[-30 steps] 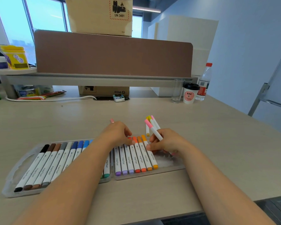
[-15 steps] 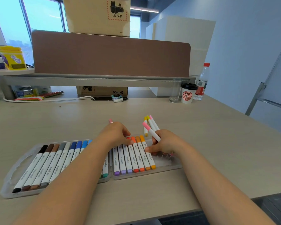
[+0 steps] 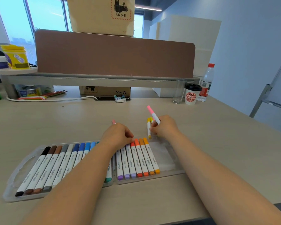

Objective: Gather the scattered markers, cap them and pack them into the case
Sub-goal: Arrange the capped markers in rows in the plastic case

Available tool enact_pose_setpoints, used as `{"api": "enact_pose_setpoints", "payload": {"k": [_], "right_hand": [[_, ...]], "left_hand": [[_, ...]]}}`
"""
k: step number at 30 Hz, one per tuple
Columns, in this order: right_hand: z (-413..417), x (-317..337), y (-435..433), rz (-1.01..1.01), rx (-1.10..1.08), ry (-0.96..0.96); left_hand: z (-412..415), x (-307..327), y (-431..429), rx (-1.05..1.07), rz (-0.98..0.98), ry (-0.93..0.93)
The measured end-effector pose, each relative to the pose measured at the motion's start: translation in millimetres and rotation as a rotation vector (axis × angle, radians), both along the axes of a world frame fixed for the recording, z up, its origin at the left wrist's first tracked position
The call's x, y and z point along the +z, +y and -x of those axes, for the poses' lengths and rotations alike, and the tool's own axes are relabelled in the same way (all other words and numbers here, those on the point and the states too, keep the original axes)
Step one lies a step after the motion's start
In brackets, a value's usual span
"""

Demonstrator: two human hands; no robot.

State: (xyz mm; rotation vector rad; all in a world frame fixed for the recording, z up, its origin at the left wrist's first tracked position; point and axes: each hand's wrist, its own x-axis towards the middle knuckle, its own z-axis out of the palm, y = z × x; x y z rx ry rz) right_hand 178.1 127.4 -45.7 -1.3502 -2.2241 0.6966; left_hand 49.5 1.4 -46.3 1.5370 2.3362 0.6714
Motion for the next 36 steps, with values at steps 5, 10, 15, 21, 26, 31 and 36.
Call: {"api": "enact_pose_setpoints", "payload": {"k": [5,10,15,21,26,31,36], "right_hand": [[18.6,-6.6,7.2,-0.069,-0.026,-0.098],[25.7,-5.7,8.6,-0.107,-0.019,-0.195],[24.5,-3.5,9.1,-0.056,-0.062,-0.106],[-6.2,20.5,-7.2,0.392,0.030,0.304],[-39.1,22.7,-27.0,0.543,0.126,0.165],[-55.1,16.4,-42.4,0.646,0.096,0.185],[-52.3,7.6,-47.8,0.549,0.082,0.111]], "left_hand": [[2.3,-5.2,2.6,0.021,-0.004,-0.007],[2.8,-5.5,4.0,0.022,-0.003,-0.019],[2.5,-6.1,3.2,0.013,-0.014,-0.005],[2.4,-6.4,3.6,-0.004,-0.006,0.002],[0.0,-5.1,2.1,-0.007,-0.003,0.017],[-1.2,-5.1,1.7,-0.002,-0.004,0.034],[-1.7,-5.2,1.3,-0.006,-0.008,0.029]]}}
